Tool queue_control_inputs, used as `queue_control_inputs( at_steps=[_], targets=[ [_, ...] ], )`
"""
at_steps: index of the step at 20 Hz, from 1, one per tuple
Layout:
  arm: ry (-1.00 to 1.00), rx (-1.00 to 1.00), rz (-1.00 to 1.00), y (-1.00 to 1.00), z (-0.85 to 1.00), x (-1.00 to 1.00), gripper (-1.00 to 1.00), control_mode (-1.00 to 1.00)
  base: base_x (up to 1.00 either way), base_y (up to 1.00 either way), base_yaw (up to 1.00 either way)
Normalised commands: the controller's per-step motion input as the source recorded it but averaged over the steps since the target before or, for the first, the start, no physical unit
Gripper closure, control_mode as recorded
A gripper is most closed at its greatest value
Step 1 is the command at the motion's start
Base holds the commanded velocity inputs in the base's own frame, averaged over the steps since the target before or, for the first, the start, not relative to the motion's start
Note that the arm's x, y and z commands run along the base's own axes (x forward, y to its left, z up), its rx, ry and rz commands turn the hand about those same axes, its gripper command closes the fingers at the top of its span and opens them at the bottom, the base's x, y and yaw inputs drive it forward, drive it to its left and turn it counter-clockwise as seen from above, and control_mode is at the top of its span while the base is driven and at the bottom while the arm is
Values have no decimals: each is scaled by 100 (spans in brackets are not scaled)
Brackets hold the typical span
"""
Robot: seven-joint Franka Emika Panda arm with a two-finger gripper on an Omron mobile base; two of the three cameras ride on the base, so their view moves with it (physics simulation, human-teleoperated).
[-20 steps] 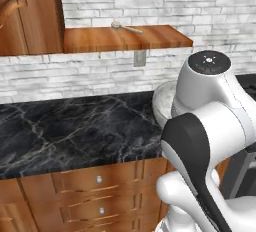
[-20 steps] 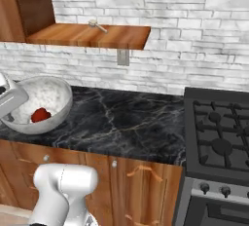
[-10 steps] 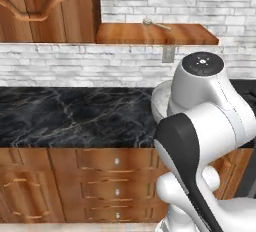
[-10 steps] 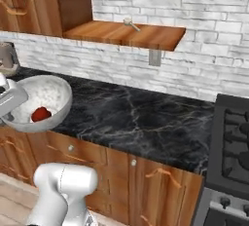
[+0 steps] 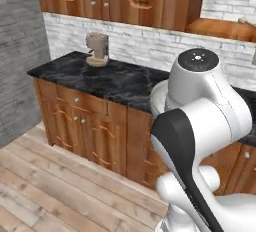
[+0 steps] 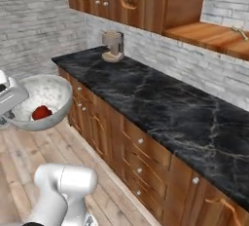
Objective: Pick the bell pepper from the cabinet and place it in the bowl. Then pick the bowl and place it in the sink. Then turn on the sink facuet.
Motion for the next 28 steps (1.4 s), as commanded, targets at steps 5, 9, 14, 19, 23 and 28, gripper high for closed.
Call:
queue_control_inputs(
  at_steps=[5, 9, 14, 19, 23, 28],
  targets=[
    [0, 0, 0, 0, 0, 0, 100, 100, -55, 2, 87],
    [0, 0, 0, 0, 0, 0, 100, 100, -35, 0, 92],
    [0, 0, 0, 0, 0, 0, 100, 100, -25, 0, 97],
    [0, 0, 0, 0, 0, 0, 100, 100, -23, 0, 100],
    [0, 0, 0, 0, 0, 0, 100, 100, -29, 0, 100],
    [0, 0, 0, 0, 0, 0, 100, 100, -35, 0, 100]
  ],
)
